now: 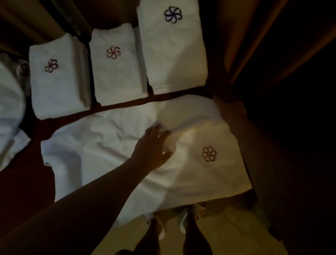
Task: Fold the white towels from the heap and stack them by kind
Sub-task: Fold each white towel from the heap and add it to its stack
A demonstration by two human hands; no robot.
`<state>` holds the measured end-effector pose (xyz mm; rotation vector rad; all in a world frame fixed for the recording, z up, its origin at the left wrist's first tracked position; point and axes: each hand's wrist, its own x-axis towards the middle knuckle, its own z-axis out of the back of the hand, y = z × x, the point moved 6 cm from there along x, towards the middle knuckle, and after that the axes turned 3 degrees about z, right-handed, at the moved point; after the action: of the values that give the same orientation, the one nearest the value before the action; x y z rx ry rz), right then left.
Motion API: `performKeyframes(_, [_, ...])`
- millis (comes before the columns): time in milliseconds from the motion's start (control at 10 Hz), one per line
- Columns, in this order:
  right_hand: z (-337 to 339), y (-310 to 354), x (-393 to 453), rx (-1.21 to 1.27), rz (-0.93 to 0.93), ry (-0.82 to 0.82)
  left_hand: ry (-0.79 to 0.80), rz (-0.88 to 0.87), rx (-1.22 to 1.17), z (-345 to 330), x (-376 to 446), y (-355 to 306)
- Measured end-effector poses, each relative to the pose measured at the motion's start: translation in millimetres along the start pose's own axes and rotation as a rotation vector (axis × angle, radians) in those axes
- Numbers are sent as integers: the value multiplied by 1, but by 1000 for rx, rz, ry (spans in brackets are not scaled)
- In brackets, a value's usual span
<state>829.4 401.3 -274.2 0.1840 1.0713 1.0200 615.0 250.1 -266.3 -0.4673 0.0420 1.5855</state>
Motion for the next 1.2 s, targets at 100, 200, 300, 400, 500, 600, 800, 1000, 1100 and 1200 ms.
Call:
performKeyframes(100, [0,16,-8,83,44,68,-14,-43,8,0,-4,1])
performKeyframes(200, [5,17,-6,110,110,-35,-8,-58,20,-1,-5,1])
performKeyframes(300, [8,13,-12,-41,131,-180,8,-96,-39,-8,-5,3])
performKeyframes(400, [-1,8,-24,-301,147,-246,22,-61,-170,-11,-6,9])
performKeyframes(500, [-37,24,-59,-569,556,-374,-24,83,-162,-11,-22,25])
performKeyframes(600, [-79,30,-81,-622,747,-253,2,213,-84,-14,-42,43])
performKeyframes(800, [-186,24,-125,-904,907,156,-6,418,-104,-10,-83,102])
performKeyframes(1000, [-202,26,-127,-960,734,86,-2,676,-201,0,-132,181])
performKeyframes(1100, [-210,48,-131,-905,563,26,-294,460,-388,29,-155,203])
performKeyframes(1200, [-225,67,-139,-867,497,-4,-561,615,-502,46,-173,230])
